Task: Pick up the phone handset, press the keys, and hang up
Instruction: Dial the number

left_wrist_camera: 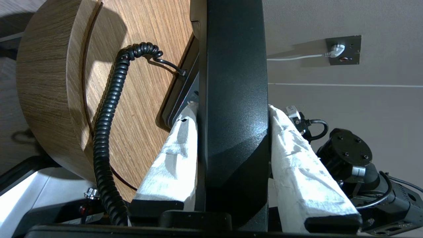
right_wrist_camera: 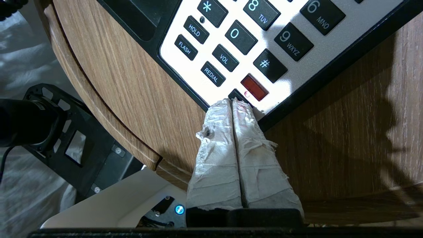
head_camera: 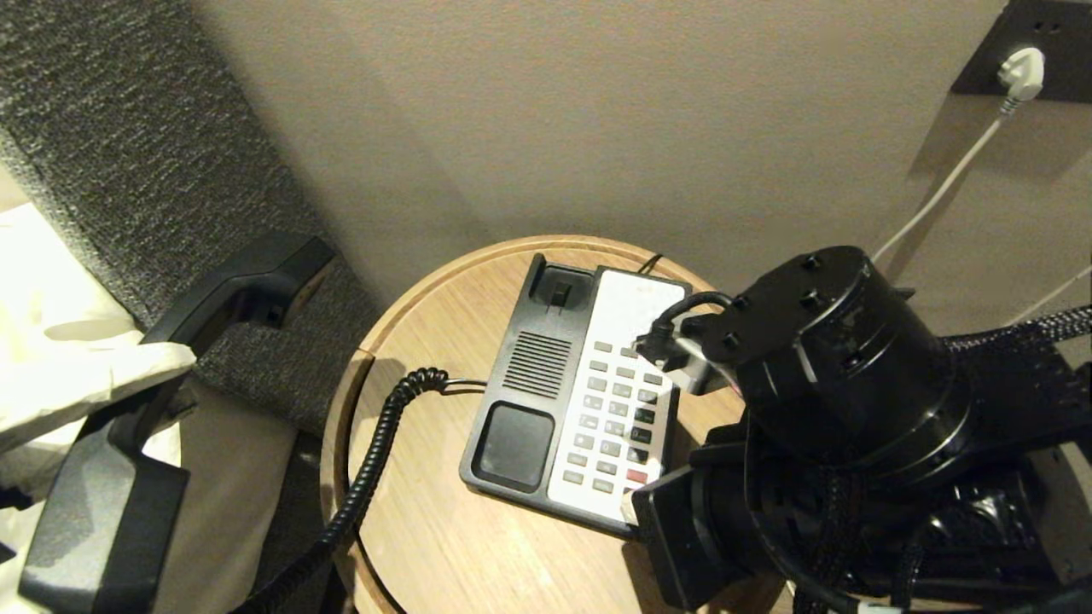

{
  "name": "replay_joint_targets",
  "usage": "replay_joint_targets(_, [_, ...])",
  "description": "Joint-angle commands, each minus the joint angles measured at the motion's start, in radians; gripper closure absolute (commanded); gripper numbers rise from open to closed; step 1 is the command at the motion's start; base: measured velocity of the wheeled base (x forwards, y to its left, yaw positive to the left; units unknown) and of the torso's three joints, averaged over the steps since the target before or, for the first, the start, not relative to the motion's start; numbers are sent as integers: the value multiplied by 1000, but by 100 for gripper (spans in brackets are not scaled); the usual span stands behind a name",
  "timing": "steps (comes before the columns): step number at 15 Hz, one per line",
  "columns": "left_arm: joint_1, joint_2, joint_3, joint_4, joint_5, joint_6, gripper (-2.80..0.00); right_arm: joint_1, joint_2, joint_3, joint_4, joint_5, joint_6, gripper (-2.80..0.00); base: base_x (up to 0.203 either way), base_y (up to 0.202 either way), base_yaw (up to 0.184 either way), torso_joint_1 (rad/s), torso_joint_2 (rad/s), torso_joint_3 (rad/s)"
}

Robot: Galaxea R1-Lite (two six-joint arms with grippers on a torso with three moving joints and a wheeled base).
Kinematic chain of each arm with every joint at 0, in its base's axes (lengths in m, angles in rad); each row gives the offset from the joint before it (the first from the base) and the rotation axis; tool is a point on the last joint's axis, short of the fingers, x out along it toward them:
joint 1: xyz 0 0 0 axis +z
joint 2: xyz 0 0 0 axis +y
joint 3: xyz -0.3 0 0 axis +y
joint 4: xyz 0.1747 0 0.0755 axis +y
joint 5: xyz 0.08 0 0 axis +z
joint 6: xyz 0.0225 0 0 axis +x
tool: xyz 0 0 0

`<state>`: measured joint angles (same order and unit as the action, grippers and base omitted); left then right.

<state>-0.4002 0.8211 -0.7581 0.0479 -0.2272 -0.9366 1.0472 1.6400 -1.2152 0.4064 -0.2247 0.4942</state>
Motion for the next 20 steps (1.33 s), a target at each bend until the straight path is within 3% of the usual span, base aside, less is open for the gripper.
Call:
replay_joint_targets(1, [0, -2, 0, 1, -1, -7, 0, 0, -10, -13, 3, -2, 7, 0, 0, 0, 0, 0, 0, 0])
replay_joint_targets(20, [0, -3, 0, 1, -1, -7, 0, -19, -8, -3, 3, -10, 1, 0, 0, 0, 0, 0, 0, 0])
